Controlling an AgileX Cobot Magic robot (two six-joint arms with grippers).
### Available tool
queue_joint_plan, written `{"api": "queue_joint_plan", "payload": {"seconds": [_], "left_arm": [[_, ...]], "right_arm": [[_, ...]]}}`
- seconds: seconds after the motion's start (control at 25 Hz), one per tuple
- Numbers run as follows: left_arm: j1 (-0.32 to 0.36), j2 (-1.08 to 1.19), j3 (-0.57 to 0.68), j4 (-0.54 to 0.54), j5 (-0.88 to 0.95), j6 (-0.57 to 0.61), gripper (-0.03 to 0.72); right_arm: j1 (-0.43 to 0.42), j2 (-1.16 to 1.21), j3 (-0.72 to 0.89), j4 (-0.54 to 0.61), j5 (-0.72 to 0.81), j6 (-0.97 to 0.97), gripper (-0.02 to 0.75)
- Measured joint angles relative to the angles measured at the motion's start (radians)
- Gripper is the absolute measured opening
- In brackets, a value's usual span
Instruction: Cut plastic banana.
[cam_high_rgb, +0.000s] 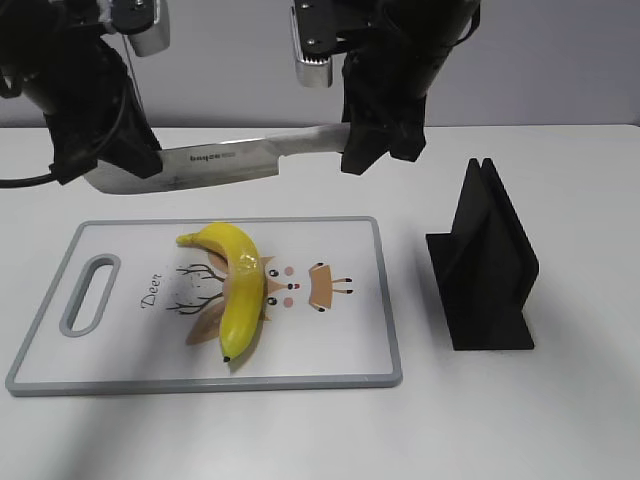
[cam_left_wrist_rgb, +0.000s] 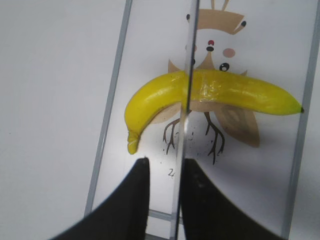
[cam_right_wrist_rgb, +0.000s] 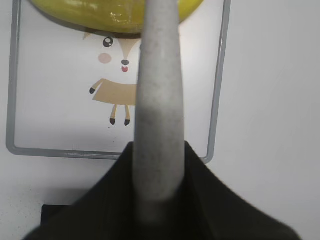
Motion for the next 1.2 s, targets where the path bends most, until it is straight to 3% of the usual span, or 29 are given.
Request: {"api": "queue_joint_plan", "payload": {"seconds": [0.12,0.24,0.68,0.96,1.2], "left_arm": [[0.0,0.008,0.0,0.0,0.0,0.0,0.058],[0.0,0.014,0.0,-0.001,-0.014,0.0,-0.009],[-0.005,0.108,0.016,0.011,-0.02,0.002,-0.012],[-0.027,0.161,0.239,-0.004,-0.314,0.013,-0.007],[-0.027,0.176,0.26,-0.016,-0.356,0.026,0.002]], "right_arm": [[0.0,0.0,0.0,0.003,0.0,0.005,0.16],[-0.002,0.0,0.0,0.016,-0.001,0.019,0.16],[-0.004,0.091,0.04,0.036,0.003,0.055,0.16],[-0.003,0.237,0.052,0.041,-0.015,0.053,0.163],[-0.005,0.259,0.039,0.049,-0.012,0.053,0.163]]}}
